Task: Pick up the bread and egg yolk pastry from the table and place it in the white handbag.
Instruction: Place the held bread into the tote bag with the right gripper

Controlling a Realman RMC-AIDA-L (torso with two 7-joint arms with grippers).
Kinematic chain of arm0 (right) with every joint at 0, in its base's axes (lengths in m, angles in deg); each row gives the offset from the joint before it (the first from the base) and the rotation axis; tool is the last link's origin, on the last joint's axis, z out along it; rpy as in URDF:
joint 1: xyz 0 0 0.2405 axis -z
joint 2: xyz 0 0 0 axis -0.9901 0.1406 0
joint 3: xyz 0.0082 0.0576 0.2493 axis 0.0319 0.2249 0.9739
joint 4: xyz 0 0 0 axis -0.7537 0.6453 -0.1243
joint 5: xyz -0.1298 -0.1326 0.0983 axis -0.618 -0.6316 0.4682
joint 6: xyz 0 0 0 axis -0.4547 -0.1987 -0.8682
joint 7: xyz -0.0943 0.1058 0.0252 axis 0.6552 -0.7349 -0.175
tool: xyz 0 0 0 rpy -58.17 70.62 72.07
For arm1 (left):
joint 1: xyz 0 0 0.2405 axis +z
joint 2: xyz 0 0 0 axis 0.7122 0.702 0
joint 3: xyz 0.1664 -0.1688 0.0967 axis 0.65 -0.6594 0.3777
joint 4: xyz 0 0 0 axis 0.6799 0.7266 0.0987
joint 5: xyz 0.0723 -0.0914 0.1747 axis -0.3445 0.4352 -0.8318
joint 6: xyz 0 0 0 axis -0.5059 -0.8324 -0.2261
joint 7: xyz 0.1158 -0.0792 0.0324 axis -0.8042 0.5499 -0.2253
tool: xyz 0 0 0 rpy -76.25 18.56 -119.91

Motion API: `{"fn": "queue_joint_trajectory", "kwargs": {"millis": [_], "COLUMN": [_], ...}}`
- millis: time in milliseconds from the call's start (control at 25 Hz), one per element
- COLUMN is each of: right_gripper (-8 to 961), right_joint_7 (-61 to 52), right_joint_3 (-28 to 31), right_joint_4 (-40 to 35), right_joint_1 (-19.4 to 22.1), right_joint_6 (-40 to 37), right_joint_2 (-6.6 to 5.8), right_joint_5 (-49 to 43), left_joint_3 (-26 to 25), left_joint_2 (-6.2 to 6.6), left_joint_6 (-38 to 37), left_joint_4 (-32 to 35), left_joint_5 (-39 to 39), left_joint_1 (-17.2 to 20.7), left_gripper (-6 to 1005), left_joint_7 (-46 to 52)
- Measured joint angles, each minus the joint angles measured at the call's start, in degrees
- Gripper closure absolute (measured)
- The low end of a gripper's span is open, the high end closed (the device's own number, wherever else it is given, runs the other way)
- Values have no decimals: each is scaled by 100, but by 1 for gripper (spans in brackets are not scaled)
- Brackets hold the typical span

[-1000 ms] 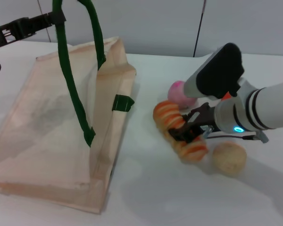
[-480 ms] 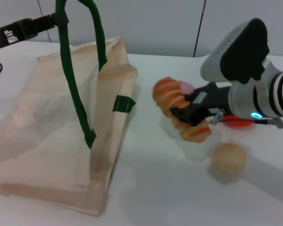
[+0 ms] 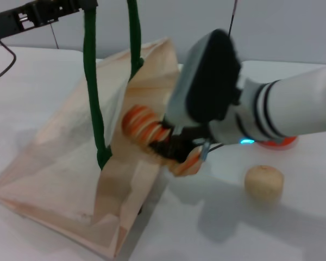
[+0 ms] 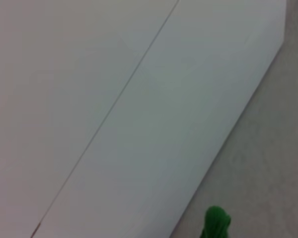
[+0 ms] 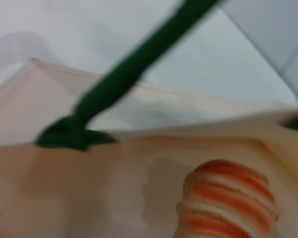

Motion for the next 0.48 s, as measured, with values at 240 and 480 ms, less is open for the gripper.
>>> {"fn": "queue_joint_trajectory", "kwargs": {"millis": [240,480], "right_gripper": [584,591], "right_joint_7": [-17,44], "right_joint_3": [-826,-1720], "right_joint_4": [110,-52], "right_joint_1": [-536,-760], "right_joint_6": [270,1295], "right_joint_2": [29,43], "right_joint_5": [-100,-748], "left_joint_3": [4,69], "left_joint_2": [26,63], "left_joint_6": [71,95], "left_joint_4": [0,1], "left_joint_5": [0,-32], "left_joint_1": [-128,-220], "left_gripper": [870,871], "left_joint_7": [86,172]}}
